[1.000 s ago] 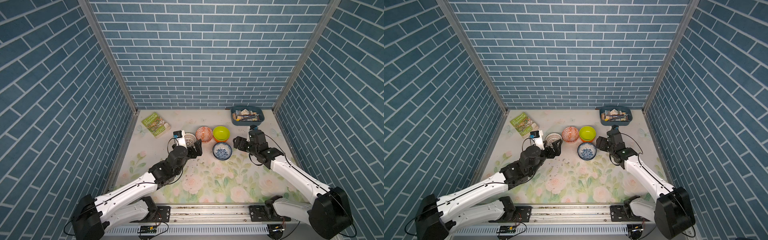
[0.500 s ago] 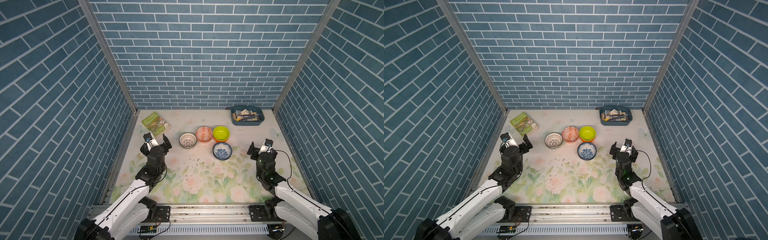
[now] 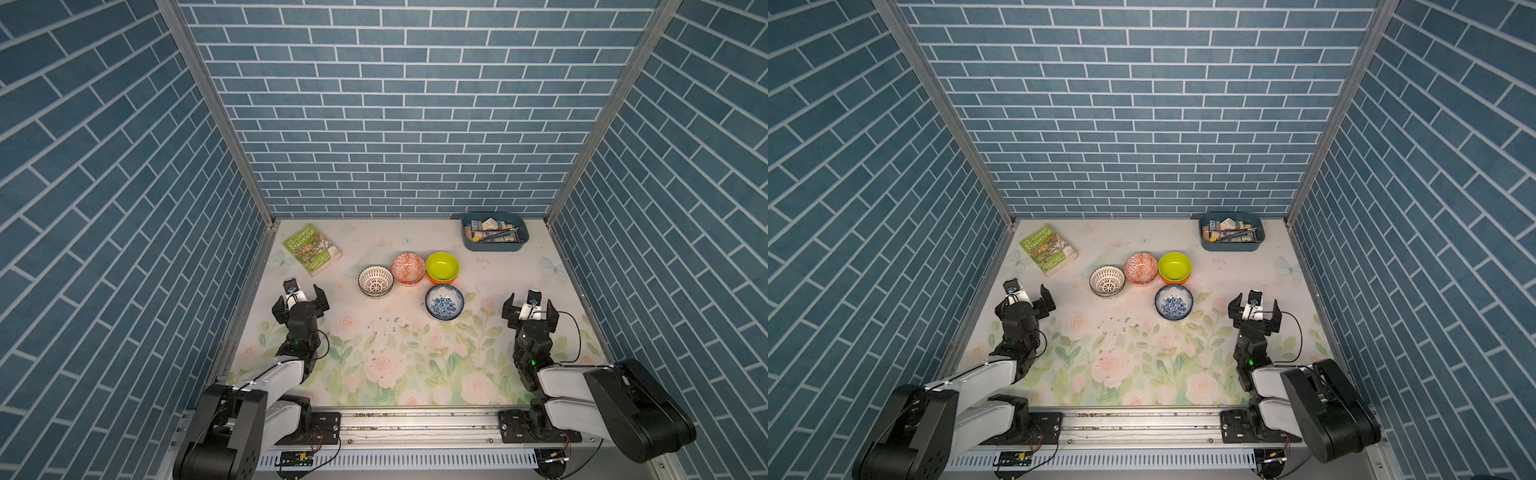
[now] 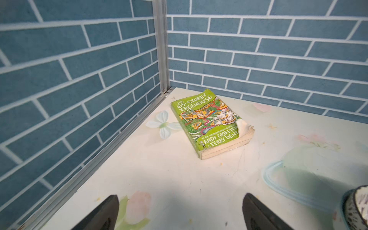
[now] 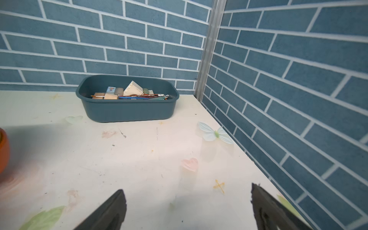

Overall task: Stack the bowls
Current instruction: Reset both arms

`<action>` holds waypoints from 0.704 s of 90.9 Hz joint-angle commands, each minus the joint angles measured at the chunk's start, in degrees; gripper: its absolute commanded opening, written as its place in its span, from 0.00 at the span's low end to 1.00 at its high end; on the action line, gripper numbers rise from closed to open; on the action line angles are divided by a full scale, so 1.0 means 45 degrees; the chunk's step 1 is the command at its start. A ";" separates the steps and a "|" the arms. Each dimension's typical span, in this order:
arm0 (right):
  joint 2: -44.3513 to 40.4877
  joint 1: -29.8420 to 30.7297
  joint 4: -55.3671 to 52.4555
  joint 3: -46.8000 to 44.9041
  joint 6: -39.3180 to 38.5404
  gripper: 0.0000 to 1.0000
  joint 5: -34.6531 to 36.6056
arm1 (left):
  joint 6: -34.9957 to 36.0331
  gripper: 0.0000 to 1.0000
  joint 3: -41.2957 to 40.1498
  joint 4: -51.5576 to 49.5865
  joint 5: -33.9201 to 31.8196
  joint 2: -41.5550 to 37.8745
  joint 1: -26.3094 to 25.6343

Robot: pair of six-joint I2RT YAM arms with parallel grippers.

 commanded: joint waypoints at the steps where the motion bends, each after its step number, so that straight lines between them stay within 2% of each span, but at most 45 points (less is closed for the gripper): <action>1: 0.0648 -0.0183 0.1971 0.0524 -0.1079 1.00 -0.0995 | 0.0923 1.00 -0.0419 0.3171 0.1097 0.0654 0.0144; 19: 0.2756 -0.1093 0.5567 -0.0063 -0.1285 0.99 -0.2456 | 0.1778 1.00 -0.0148 0.5033 0.1949 0.2303 0.0466; 23: 0.2346 -0.1337 0.4668 0.0055 -0.1010 1.00 -0.2707 | 0.1848 1.00 -0.0376 0.6117 0.1994 0.2924 0.0497; 26: 0.2211 -0.1631 0.4198 0.0118 -0.0931 1.00 -0.3690 | 0.1859 1.00 -0.0518 0.6849 0.1994 0.3471 0.0500; 32: 0.2592 -0.2007 0.4588 0.0021 -0.0814 0.99 -0.4688 | 0.2039 1.00 -0.0586 0.8194 0.1954 0.4460 0.0500; 36: 0.3017 -0.2337 0.4962 -0.0067 -0.0520 1.00 -0.5126 | 0.1799 1.00 -0.0122 0.6714 0.1848 0.4204 0.0525; 40: 0.3443 -0.2373 0.5747 -0.0018 -0.0552 0.99 -0.5060 | 0.1863 1.00 -0.0089 0.7046 0.1934 0.4468 0.0591; 46: 0.2955 -0.2451 0.3739 0.0634 -0.0564 0.99 -0.5630 | 0.1738 1.00 0.0223 0.6203 0.1965 0.4284 0.0624; 53: 0.2945 -0.2627 0.2754 0.1094 -0.0357 1.00 -0.5660 | 0.1651 1.00 0.0303 0.5921 0.1954 0.4331 0.0654; 64: 0.3029 -0.2670 0.2843 0.1080 -0.0329 1.00 -0.5624 | 0.1641 1.00 0.0210 0.6309 0.1910 0.4368 0.0674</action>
